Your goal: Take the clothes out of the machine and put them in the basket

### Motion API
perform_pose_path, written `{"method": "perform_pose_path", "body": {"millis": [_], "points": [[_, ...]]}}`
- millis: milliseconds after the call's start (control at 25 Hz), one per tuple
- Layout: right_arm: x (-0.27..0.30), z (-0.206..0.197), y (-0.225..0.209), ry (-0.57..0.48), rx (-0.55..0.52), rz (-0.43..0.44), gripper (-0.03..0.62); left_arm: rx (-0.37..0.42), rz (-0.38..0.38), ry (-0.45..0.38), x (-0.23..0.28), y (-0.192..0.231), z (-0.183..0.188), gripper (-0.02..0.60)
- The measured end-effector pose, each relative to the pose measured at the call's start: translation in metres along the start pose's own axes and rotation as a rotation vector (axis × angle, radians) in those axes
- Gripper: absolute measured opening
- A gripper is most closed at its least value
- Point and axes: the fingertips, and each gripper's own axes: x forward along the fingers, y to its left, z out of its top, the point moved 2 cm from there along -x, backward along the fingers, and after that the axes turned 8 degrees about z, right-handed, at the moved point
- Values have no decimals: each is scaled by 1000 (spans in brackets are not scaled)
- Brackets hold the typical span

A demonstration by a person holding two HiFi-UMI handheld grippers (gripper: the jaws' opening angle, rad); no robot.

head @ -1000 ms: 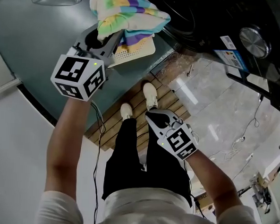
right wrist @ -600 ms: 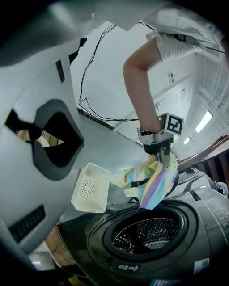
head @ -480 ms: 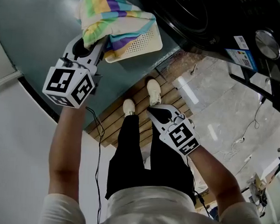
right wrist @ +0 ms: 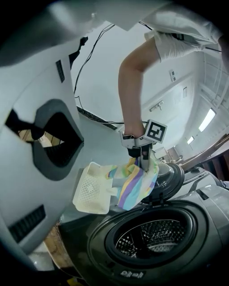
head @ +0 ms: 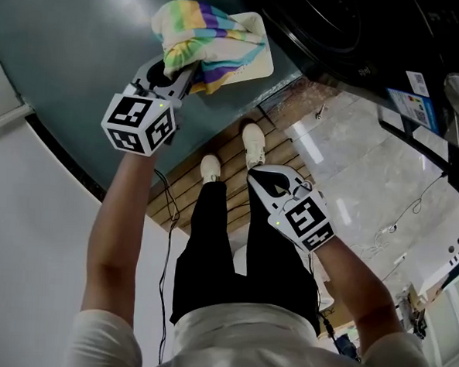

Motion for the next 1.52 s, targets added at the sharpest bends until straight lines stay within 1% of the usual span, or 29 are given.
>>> {"method": "perform_pose_path", "body": {"millis": [120,240,400,560,720,760,840,920,1040,1200,1360,1520], "points": [[10,-9,-8,13,4,6,3,-15,-9,45,23,10,-40,107],[8,-13,-15,41,6,21,3,-19,13,99,43,19,-73,112],[14,-15,-30,40,8,15,3,22,30,174,78,39,-107,118],[16,-18,-49,66,-1,19,3,52,72,277,105,56,-148,129],[15,-15,-63,65,-7,15,3,87,103,382,128,68,-184,140],[15,-14,-66,64,-8,14,3,93,113,411,132,71,-193,150],[15,-13,-72,62,-11,11,3,106,145,470,136,79,-209,200],[14,-12,-77,59,-11,5,3,116,174,506,136,83,-220,235],[11,-10,-80,52,-10,-4,3,117,180,501,131,81,-219,230],[9,0,-76,38,-16,-12,3,108,174,477,116,79,-204,224],[5,13,-66,18,-26,-20,3,84,156,431,96,68,-174,219],[3,36,-51,-21,-36,-39,3,42,114,368,62,53,-132,213]]}}
